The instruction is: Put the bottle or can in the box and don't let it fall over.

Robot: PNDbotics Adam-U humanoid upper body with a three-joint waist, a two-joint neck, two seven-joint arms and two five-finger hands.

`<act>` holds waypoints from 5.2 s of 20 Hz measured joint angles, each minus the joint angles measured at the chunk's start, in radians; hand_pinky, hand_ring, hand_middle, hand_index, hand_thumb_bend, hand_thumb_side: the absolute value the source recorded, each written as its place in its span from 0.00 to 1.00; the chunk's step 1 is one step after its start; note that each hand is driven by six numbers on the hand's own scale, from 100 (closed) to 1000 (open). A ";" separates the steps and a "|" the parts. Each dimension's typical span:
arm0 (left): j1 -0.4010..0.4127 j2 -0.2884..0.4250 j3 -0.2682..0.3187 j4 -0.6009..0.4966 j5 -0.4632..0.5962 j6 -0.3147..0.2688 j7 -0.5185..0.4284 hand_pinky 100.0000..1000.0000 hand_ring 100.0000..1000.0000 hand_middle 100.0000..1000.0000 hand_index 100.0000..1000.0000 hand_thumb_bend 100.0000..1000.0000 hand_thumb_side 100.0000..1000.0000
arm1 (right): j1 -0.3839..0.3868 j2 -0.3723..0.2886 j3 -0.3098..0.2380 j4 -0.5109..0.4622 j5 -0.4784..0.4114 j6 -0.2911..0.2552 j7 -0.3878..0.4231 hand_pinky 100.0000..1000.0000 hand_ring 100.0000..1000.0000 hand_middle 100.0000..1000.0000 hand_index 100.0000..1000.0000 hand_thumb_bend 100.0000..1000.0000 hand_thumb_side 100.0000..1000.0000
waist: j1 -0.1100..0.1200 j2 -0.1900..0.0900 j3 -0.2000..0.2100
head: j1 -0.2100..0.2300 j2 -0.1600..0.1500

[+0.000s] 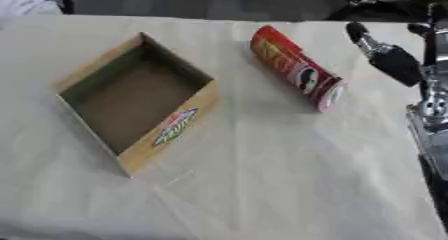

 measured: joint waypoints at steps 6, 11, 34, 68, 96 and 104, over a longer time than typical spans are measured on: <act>0.000 0.000 0.000 0.000 0.000 0.000 -0.002 0.59 0.97 0.70 0.65 0.44 0.53 | -0.012 0.022 0.020 0.070 0.058 0.001 0.037 0.83 0.90 0.75 0.87 0.67 0.42 | 0.000 0.000 0.001 | -0.003 0.000; 0.000 0.000 0.000 0.000 0.000 0.001 -0.003 0.59 0.97 0.70 0.65 0.44 0.53 | -0.004 0.038 0.031 0.092 0.096 0.004 0.041 0.83 0.90 0.75 0.88 0.70 0.42 | 0.001 0.000 0.000 | -0.005 0.000; -0.003 -0.001 -0.001 0.000 0.000 0.001 -0.010 0.59 0.97 0.70 0.64 0.44 0.54 | 0.000 0.109 0.098 0.271 0.172 -0.202 -0.302 0.82 0.87 0.74 0.85 0.81 0.42 | 0.004 0.001 0.007 | -0.027 -0.001; -0.008 -0.001 0.000 0.000 0.009 0.004 -0.016 0.59 0.97 0.70 0.64 0.42 0.55 | -0.123 0.071 0.066 0.375 0.252 -0.202 -0.120 0.84 0.87 0.73 0.84 0.78 0.43 | 0.035 0.059 0.005 | -0.048 -0.041; -0.018 -0.009 0.000 0.000 0.016 0.003 -0.020 0.58 0.97 0.69 0.64 0.39 0.55 | -0.129 0.063 0.067 0.406 0.271 -0.174 -0.032 0.64 0.82 0.71 0.82 0.69 0.15 | 0.037 0.074 0.011 | -0.037 -0.050; -0.019 -0.009 0.000 0.000 0.017 0.005 -0.020 0.59 0.98 0.68 0.64 0.39 0.55 | -0.129 0.063 0.067 0.407 0.276 -0.189 -0.005 0.53 0.76 0.66 0.77 0.64 0.00 | 0.036 0.074 0.011 | -0.034 -0.050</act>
